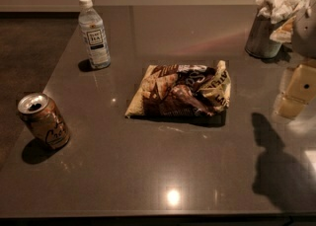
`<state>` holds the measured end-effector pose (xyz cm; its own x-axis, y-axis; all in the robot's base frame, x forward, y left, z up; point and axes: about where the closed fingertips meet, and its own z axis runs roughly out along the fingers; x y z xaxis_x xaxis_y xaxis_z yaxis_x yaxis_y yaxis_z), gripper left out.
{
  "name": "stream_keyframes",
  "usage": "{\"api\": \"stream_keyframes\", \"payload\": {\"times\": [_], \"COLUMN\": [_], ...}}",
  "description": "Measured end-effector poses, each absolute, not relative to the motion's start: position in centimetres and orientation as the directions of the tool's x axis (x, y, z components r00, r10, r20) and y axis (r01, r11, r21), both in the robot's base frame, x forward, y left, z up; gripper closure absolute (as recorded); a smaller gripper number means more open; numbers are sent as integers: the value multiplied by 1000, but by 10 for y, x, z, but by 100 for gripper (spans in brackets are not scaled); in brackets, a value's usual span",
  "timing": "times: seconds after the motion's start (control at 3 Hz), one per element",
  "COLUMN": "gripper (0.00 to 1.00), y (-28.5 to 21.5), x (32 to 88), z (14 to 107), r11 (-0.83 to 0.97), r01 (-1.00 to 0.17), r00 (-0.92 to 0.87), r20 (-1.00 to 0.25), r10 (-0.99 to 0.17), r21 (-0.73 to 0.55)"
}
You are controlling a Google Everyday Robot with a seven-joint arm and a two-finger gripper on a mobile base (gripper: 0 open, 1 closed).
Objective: Pick brown chip bag
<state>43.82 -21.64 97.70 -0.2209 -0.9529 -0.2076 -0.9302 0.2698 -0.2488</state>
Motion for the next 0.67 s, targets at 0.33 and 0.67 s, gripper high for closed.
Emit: {"api": "stream_keyframes", "payload": {"times": [0.33,0.67], "gripper": [0,0], "y": [-216,-206], "x": [438,448], "z": [977,975], "r11": [270,264], "r01": [-930,-936], "r00": [-221,-219], "r20": [-208,-201], "r10": [-953,-955], "r21": [-249,-232]}}
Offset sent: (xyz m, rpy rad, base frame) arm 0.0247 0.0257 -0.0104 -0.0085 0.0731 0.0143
